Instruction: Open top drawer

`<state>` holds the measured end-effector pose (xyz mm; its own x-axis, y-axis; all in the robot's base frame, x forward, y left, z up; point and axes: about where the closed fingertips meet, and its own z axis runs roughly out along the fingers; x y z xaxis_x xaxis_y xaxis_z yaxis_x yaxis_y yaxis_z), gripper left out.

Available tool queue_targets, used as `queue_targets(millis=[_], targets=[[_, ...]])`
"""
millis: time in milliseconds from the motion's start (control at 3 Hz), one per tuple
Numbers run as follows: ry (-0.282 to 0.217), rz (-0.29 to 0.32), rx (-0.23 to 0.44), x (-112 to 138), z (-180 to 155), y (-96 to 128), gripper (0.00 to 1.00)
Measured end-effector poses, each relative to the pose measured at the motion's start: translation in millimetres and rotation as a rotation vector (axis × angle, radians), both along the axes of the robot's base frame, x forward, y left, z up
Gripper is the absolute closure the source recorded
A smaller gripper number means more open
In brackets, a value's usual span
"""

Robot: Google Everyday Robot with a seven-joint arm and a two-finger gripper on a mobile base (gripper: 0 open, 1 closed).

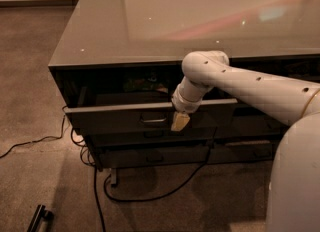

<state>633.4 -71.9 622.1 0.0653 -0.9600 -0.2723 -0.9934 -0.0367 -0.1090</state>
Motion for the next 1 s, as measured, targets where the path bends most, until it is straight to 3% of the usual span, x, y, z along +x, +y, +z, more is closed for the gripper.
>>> queue_targets(millis=[667, 1000], targets=[[0.002, -0.002, -0.001, -6, 5, -2, 0.88], [-0.019, -0.027, 0.009, -10, 12, -4, 0.86]])
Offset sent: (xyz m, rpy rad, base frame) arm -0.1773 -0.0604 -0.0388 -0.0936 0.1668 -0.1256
